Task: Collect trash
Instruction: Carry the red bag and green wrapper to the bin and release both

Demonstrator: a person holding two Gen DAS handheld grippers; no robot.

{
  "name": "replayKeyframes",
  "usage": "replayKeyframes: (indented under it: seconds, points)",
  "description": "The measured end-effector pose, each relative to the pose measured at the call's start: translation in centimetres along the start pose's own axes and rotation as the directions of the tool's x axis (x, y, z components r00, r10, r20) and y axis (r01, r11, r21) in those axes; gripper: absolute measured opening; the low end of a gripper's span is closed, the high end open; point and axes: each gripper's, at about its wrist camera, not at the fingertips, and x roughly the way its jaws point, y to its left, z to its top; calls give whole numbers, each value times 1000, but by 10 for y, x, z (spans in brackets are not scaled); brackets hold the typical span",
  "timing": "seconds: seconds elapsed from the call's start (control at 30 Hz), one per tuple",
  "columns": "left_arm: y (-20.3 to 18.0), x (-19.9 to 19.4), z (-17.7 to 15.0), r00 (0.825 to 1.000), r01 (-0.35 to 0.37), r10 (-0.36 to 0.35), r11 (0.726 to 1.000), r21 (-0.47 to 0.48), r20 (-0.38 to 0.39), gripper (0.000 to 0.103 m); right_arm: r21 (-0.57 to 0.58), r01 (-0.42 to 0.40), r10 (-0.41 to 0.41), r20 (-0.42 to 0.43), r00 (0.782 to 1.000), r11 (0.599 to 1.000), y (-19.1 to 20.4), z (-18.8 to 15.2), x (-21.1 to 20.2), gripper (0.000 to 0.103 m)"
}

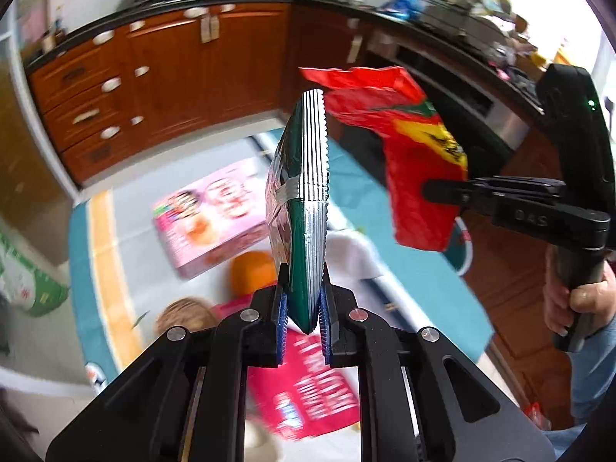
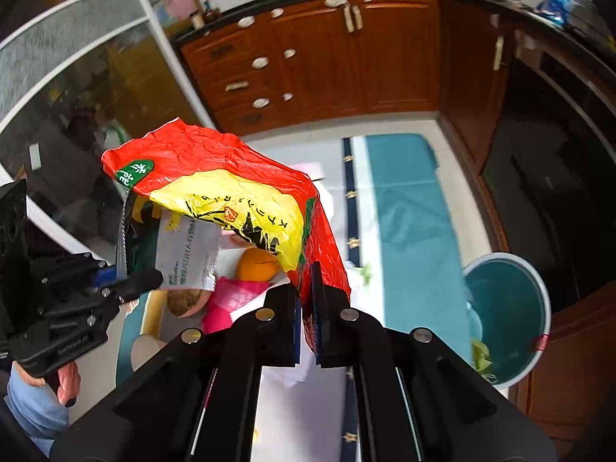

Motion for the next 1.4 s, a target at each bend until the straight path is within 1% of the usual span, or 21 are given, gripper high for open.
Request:
replayKeyframes:
  seconds: [0.07,0.2,0.33,0.37,0.4,0.47,0.6,0.63,0.77,0.97,1.07,1.13,1.17,1.2,1.23,1.27,1.3,1.33,1.37,1.4]
  points:
    - [-24,7,11,999,36,-36,999,33,-3,14,19,17,-17,15,1000,1000,-14,-2,-12,5]
    - [-71,30,30,995,98,-95,992,85,-30,14,89,68,-72,37,997,994,-62,-11,-38,5]
    - [-130,68,45,981,181,-170,976,125,-90,14,166,133,-140,30,990,977,-118,-30,-53,5]
    - [-143,79,47,977,198,-184,971,133,-108,14,182,144,-151,25,988,973,-129,-34,-54,5]
    - [-156,90,48,972,217,-199,966,140,-128,14,210,163,-169,13,985,964,-149,-42,-54,5]
    - [-180,113,50,962,245,-220,957,155,-165,14,242,179,-183,-5,983,954,-171,-53,-51,5]
    - [-216,155,50,946,273,-231,946,173,-228,14,308,205,-194,-66,979,929,-219,-79,-34,5]
    - [-226,170,49,939,283,-235,944,172,-251,14,322,209,-192,-84,978,923,-230,-85,-27,5]
    - [-248,214,47,920,295,-234,942,162,-315,14,354,224,-188,-134,973,908,-262,-100,-7,5]
    - [-261,271,39,897,278,-204,950,140,-392,14,385,227,-156,-207,966,894,-301,-116,27,5]
    - [-262,291,38,889,265,-191,956,128,-417,14,400,217,-129,-234,964,891,-317,-121,44,6]
    - [-260,297,38,886,260,-186,958,123,-425,15,403,208,-113,-247,963,891,-320,-127,50,7]
    - [-260,299,37,886,257,-183,959,121,-427,17,402,208,-111,-251,962,892,-321,-125,52,9]
    - [-258,300,36,885,254,-181,960,119,-429,17,402,204,-103,-258,961,893,-322,-126,56,14]
    - [-257,301,36,884,252,-179,960,118,-432,21,409,197,-93,-260,961,891,-324,-127,57,37]
    - [-258,299,36,885,251,-178,960,120,-430,27,426,187,-76,-263,962,885,-327,-129,57,73]
    - [-260,299,37,888,245,-170,961,128,-427,33,437,183,-71,-260,963,880,-328,-128,56,83]
    - [-263,298,37,893,232,-154,963,140,-423,56,446,185,-81,-242,967,876,-329,-127,53,84]
    - [-264,294,36,901,217,-139,964,150,-412,67,447,188,-87,-236,968,874,-329,-126,51,84]
    - [-263,290,37,907,210,-131,965,159,-401,67,451,187,-84,-237,968,873,-330,-126,50,84]
